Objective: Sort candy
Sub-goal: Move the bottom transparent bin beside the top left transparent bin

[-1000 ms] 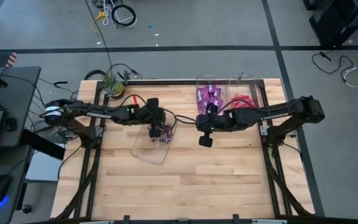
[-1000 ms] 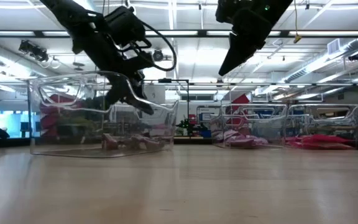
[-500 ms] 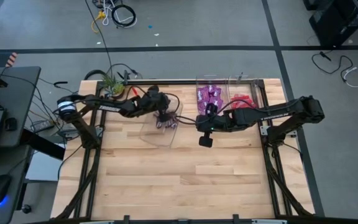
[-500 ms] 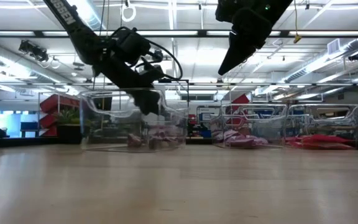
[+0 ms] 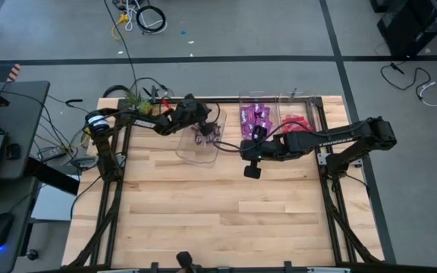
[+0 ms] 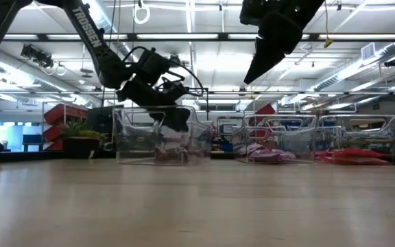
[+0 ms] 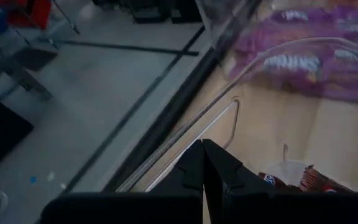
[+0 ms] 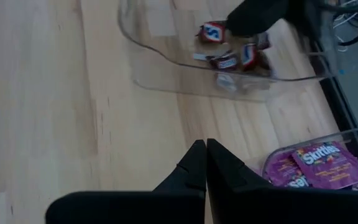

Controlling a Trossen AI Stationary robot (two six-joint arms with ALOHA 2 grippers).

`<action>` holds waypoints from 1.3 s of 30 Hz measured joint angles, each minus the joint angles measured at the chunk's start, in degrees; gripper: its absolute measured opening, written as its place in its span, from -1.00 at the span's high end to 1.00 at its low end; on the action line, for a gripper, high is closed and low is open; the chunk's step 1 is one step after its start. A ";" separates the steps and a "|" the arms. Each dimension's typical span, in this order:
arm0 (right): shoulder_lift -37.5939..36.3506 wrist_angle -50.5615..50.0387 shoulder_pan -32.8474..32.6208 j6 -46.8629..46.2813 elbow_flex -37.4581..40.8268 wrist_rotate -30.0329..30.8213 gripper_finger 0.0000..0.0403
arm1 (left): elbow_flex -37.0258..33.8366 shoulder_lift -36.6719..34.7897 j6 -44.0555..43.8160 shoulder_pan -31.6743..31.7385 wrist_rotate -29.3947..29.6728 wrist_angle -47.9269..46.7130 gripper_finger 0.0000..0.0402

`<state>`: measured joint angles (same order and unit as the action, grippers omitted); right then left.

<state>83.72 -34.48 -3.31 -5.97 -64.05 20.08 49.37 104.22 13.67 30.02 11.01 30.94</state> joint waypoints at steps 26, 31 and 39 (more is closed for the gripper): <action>-0.02 -0.06 -2.08 -0.47 -0.02 0.09 1.00 | 1.98 -32.41 12.91 -26.33 -16.25 -63.05 1.00; -0.02 -0.10 -2.08 -0.48 -0.02 0.79 1.00 | 1.98 -26.25 9.38 -28.25 -2.53 -60.21 1.00; -0.02 -0.99 -2.05 -0.10 -0.02 1.00 1.00 | 1.94 -15.74 10.30 -27.76 6.41 -50.45 1.00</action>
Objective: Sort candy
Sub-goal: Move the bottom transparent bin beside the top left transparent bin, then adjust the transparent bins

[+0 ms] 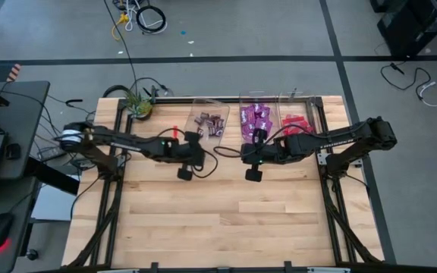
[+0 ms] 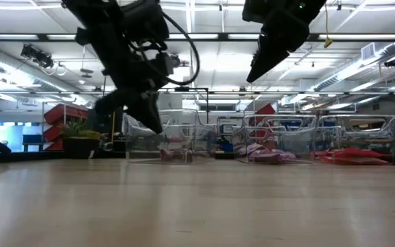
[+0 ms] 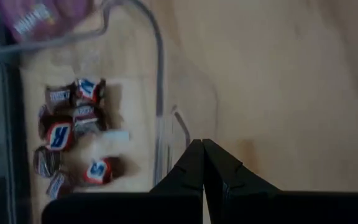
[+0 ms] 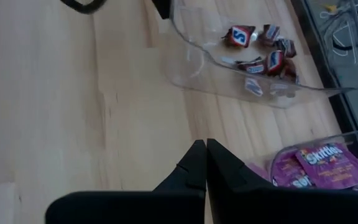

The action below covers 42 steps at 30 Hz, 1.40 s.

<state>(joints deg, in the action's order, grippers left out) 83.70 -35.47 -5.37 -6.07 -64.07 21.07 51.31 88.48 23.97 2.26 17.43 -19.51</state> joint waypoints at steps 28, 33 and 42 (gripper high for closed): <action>0.02 -6.05 14.81 -4.28 -0.04 4.07 1.00 | 0.04 9.28 1.29 10.32 -13.69 30.69 1.00; 0.02 -15.72 17.44 -9.58 -0.04 9.63 1.00 | 0.00 6.06 1.08 10.38 -13.02 30.47 1.00; 0.00 -31.26 30.51 -22.68 0.03 10.56 1.00 | -1.25 -5.66 -4.48 12.57 -21.76 30.49 1.00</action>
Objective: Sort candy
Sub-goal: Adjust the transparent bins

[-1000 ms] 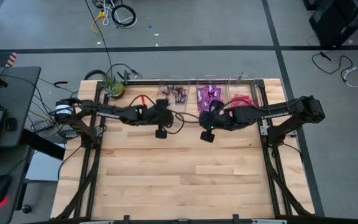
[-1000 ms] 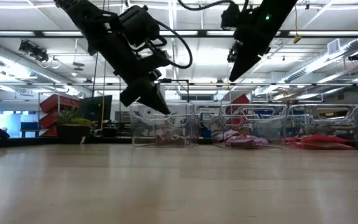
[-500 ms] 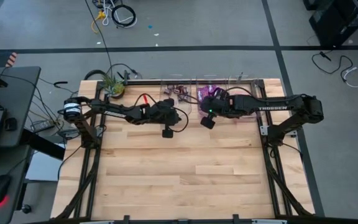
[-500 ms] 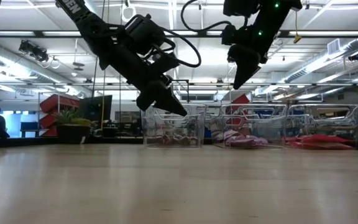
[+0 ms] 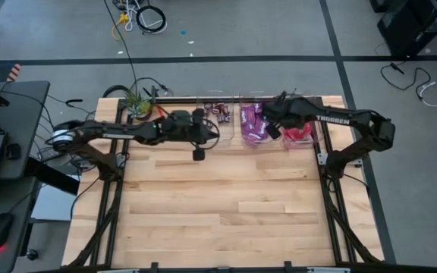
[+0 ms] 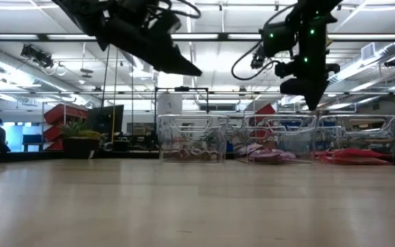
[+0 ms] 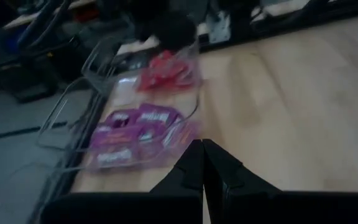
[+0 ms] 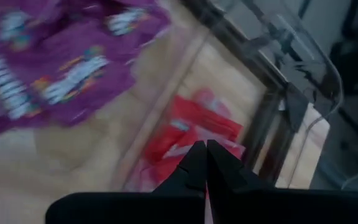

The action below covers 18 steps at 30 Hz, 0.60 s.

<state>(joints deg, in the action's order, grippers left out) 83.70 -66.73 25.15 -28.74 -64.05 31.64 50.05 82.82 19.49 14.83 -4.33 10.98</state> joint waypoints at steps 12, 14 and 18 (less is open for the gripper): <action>0.02 20.65 16.27 13.63 10.81 -15.08 1.00 | -13.31 -12.62 -9.37 9.34 -0.88 0.67 1.00; 0.00 23.96 17.68 14.39 12.23 -17.39 1.00 | -15.48 -13.57 -12.19 11.93 -0.86 0.86 1.00; 0.00 29.30 19.15 16.89 13.97 -23.74 1.00 | -18.94 -13.59 -14.05 16.72 -2.69 3.17 1.00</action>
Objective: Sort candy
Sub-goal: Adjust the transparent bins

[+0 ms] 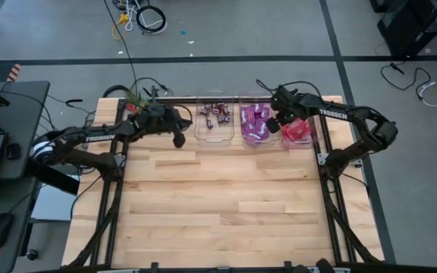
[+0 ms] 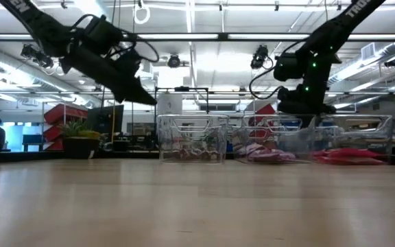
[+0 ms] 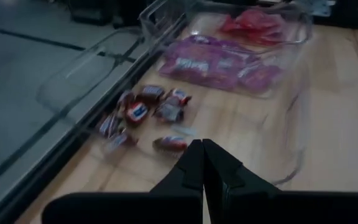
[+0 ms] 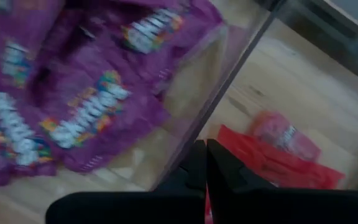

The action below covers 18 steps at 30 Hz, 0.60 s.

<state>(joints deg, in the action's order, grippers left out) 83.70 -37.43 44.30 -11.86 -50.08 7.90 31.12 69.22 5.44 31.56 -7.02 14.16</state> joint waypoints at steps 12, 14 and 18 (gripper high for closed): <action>-0.02 6.91 -0.03 1.13 0.43 -5.52 1.00 | -6.87 2.35 -1.57 5.60 -1.74 6.01 1.00; -0.02 7.58 -0.03 1.13 0.43 -5.68 1.00 | -6.87 3.80 -1.53 5.59 -1.73 6.86 1.00; -0.02 8.50 -0.05 1.40 0.43 -6.41 1.00 | -6.87 6.07 -2.11 5.59 -1.71 10.21 1.00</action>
<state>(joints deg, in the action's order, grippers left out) 83.68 -28.93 44.25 -10.46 -49.65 1.49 24.25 75.29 3.34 37.15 -8.73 24.37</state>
